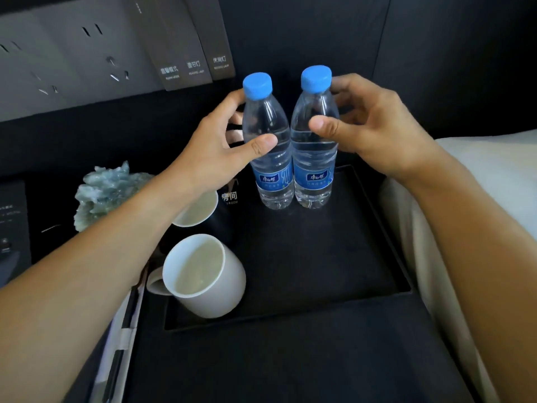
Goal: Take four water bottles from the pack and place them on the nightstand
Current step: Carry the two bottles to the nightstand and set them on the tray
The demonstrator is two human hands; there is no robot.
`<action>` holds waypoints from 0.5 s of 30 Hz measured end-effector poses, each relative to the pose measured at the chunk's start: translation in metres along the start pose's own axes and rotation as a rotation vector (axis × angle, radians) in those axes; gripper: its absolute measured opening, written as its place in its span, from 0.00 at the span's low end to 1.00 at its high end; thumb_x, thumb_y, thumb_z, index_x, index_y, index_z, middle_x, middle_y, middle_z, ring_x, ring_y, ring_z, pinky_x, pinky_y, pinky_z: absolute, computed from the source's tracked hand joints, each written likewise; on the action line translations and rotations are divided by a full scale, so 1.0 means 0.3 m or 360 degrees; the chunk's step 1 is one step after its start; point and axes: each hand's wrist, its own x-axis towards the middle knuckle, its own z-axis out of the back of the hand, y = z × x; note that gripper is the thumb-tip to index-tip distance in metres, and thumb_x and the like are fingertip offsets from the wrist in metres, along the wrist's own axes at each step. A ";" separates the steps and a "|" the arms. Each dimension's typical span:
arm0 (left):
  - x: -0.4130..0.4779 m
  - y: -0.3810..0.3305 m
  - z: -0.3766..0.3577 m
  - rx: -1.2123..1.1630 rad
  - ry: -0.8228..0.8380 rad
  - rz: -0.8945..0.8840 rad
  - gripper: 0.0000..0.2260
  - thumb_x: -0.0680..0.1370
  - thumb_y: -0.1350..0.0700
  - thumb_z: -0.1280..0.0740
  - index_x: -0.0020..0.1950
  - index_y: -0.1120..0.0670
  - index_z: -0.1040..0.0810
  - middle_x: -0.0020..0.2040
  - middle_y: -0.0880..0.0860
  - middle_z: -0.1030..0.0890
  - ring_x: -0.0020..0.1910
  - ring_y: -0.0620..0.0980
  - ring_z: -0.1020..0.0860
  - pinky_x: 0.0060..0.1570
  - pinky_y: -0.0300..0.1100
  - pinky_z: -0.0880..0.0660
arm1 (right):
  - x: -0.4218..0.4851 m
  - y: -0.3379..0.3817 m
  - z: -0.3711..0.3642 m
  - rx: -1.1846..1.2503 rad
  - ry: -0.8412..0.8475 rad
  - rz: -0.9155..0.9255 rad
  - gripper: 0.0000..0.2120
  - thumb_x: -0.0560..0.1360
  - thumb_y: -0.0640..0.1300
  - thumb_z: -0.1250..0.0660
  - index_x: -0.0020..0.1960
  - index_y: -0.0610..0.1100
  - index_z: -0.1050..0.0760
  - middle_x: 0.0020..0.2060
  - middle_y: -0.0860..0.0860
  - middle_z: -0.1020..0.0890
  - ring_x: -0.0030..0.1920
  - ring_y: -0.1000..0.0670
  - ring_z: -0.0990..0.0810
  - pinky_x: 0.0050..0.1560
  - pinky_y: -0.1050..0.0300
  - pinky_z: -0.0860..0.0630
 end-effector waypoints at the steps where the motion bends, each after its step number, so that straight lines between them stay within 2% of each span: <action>1: 0.005 -0.002 0.006 -0.0002 0.0009 -0.0001 0.27 0.75 0.50 0.25 0.73 0.45 0.29 0.54 0.40 0.17 0.61 0.57 0.18 0.60 0.59 0.18 | 0.007 0.003 0.008 0.0032 0.0042 -0.0016 0.14 0.76 0.47 0.25 0.59 0.55 0.23 0.46 0.57 0.17 0.42 0.57 0.16 0.43 0.60 0.17; 3: 0.009 0.000 0.012 -0.0017 0.0033 -0.0017 0.27 0.72 0.47 0.24 0.69 0.42 0.27 0.61 0.58 0.19 0.60 0.62 0.18 0.54 0.57 0.16 | 0.023 0.005 0.023 0.0036 0.0126 -0.0035 0.13 0.73 0.50 0.23 0.55 0.57 0.22 0.46 0.53 0.17 0.45 0.52 0.16 0.47 0.51 0.15; 4: 0.010 0.000 0.017 -0.0020 0.0052 -0.0030 0.26 0.71 0.46 0.24 0.68 0.41 0.26 0.62 0.61 0.20 0.59 0.62 0.18 0.52 0.55 0.15 | 0.032 0.008 0.032 0.0023 0.0172 -0.0035 0.13 0.71 0.52 0.23 0.54 0.58 0.21 0.48 0.49 0.17 0.47 0.51 0.15 0.49 0.48 0.14; 6: 0.014 0.005 0.022 -0.0019 0.0075 -0.0066 0.26 0.69 0.45 0.25 0.67 0.40 0.24 0.62 0.60 0.19 0.58 0.59 0.16 0.50 0.52 0.14 | 0.042 0.008 0.045 -0.0029 0.0240 0.0003 0.13 0.71 0.52 0.24 0.55 0.57 0.21 0.56 0.42 0.17 0.53 0.49 0.14 0.48 0.48 0.14; 8: 0.023 0.009 0.019 0.0003 0.0082 -0.0102 0.26 0.69 0.45 0.25 0.67 0.41 0.23 0.62 0.57 0.17 0.57 0.55 0.15 0.49 0.49 0.14 | 0.045 0.005 0.049 -0.0056 0.0235 0.0033 0.13 0.74 0.48 0.25 0.58 0.52 0.21 0.59 0.39 0.18 0.56 0.46 0.14 0.48 0.49 0.14; 11: 0.034 0.018 0.010 0.0025 0.0053 -0.0144 0.22 0.69 0.46 0.25 0.62 0.41 0.21 0.61 0.58 0.17 0.55 0.51 0.14 0.47 0.49 0.15 | 0.032 -0.009 0.032 -0.0051 0.0088 0.0074 0.15 0.77 0.45 0.27 0.62 0.45 0.22 0.59 0.38 0.18 0.52 0.48 0.13 0.43 0.51 0.13; 13: 0.037 0.026 0.003 0.0031 0.0039 -0.0173 0.18 0.69 0.46 0.24 0.59 0.38 0.20 0.59 0.58 0.16 0.52 0.48 0.14 0.45 0.47 0.15 | 0.023 -0.021 0.011 -0.0058 -0.0001 0.0120 0.15 0.77 0.46 0.27 0.62 0.46 0.22 0.59 0.38 0.17 0.47 0.52 0.13 0.39 0.56 0.15; 15: 0.035 0.033 0.001 0.0045 -0.0003 -0.0194 0.18 0.69 0.45 0.24 0.58 0.37 0.20 0.55 0.57 0.15 0.50 0.47 0.13 0.43 0.47 0.15 | 0.020 -0.022 -0.006 -0.0066 -0.0045 0.0139 0.15 0.76 0.47 0.26 0.61 0.47 0.22 0.59 0.37 0.18 0.49 0.50 0.14 0.39 0.55 0.15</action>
